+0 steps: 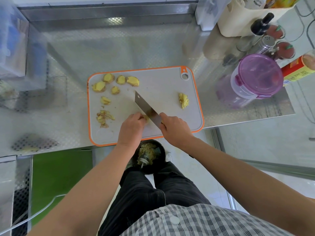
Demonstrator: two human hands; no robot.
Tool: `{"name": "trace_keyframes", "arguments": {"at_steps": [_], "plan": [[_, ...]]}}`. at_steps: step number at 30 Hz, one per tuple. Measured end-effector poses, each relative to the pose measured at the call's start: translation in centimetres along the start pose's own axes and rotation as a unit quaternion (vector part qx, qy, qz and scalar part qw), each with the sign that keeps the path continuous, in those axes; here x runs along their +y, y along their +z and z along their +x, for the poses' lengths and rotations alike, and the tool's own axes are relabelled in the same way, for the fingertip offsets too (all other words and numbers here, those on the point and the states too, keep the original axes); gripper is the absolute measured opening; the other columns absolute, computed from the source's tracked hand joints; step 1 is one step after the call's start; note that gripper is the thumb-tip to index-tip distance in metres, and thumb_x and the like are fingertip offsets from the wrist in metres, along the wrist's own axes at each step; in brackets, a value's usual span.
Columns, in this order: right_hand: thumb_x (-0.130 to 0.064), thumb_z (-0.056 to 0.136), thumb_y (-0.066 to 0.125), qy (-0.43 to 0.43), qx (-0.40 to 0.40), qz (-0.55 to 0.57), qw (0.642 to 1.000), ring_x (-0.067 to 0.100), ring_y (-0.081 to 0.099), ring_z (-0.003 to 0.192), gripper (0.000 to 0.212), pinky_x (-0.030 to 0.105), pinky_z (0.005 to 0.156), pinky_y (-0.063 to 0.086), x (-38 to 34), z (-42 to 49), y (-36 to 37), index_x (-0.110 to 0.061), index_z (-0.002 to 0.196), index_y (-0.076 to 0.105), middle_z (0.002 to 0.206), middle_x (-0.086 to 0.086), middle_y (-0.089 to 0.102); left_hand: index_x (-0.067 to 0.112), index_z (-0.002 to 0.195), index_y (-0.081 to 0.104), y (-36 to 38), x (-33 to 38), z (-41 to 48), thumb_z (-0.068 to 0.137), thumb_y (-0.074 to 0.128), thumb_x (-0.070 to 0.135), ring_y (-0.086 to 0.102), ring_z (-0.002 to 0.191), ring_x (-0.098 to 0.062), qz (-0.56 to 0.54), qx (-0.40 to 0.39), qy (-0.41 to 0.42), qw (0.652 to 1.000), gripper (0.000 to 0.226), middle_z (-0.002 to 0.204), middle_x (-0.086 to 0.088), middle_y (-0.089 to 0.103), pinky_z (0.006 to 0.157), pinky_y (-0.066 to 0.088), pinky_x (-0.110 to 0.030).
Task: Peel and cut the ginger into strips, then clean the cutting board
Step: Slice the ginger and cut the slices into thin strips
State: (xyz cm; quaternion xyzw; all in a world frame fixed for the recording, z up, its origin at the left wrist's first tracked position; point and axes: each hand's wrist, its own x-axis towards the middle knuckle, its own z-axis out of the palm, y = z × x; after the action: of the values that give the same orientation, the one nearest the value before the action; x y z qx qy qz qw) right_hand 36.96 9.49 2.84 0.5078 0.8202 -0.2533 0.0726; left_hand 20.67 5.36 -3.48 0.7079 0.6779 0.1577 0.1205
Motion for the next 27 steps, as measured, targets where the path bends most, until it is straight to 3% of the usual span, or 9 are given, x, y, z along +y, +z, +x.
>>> {"name": "trace_keyframes", "arguments": {"at_steps": [4, 12, 19, 27], "plan": [[-0.017, 0.097, 0.037, -0.007, 0.034, 0.013, 0.999, 0.029, 0.043, 0.062, 0.002, 0.032, 0.055, 0.033, -0.3, 0.0, -0.5, -0.016, 0.098, 0.037, 0.069, 0.001, 0.044, 0.002, 0.077, 0.067, -0.4, 0.0, -0.1, 0.054, 0.079, -0.015, 0.057, 0.064, -0.03, 0.012, 0.0, 0.011, 1.0, 0.031, 0.081, -0.013, 0.06, 0.046, 0.05, -0.034], [-0.015, 0.097, 0.036, -0.002, -0.001, -0.014, 1.0, 0.029, 0.047, 0.066, 0.015, 0.032, 0.057, 0.033, -0.8, 0.0, -0.3, -0.012, 0.111, 0.04, 0.074, 0.003, 0.047, 0.003, 0.071, 0.069, -0.1, -0.2, 0.4, 0.051, 0.082, -0.015, 0.056, 0.063, -0.029, 0.032, -0.008, 0.009, 0.999, 0.03, 0.073, -0.01, 0.059, 0.044, 0.049, -0.034], [-0.013, 0.097, 0.037, 0.007, -0.015, -0.024, 1.0, 0.028, 0.047, 0.069, 0.02, 0.033, 0.059, 0.033, -1.1, -0.1, -0.2, -0.013, 0.117, 0.039, 0.078, 0.003, 0.048, 0.006, 0.06, 0.065, -0.5, 0.2, 0.7, 0.045, 0.083, -0.016, 0.049, 0.053, -0.027, 0.053, -0.006, 0.013, 0.999, 0.032, 0.058, -0.007, 0.05, 0.04, 0.038, -0.026], [-0.007, 0.094, 0.036, 0.025, -0.044, -0.033, 0.998, 0.024, 0.046, 0.063, 0.022, 0.032, 0.053, 0.031, -1.7, 0.4, 0.2, -0.013, 0.115, 0.034, 0.073, 0.002, 0.045, 0.007, 0.058, 0.063, -0.7, 0.1, 0.8, 0.042, 0.083, -0.016, 0.046, 0.049, -0.026, 0.052, -0.006, 0.016, 0.998, 0.034, 0.053, -0.006, 0.045, 0.041, 0.029, -0.023]]}}
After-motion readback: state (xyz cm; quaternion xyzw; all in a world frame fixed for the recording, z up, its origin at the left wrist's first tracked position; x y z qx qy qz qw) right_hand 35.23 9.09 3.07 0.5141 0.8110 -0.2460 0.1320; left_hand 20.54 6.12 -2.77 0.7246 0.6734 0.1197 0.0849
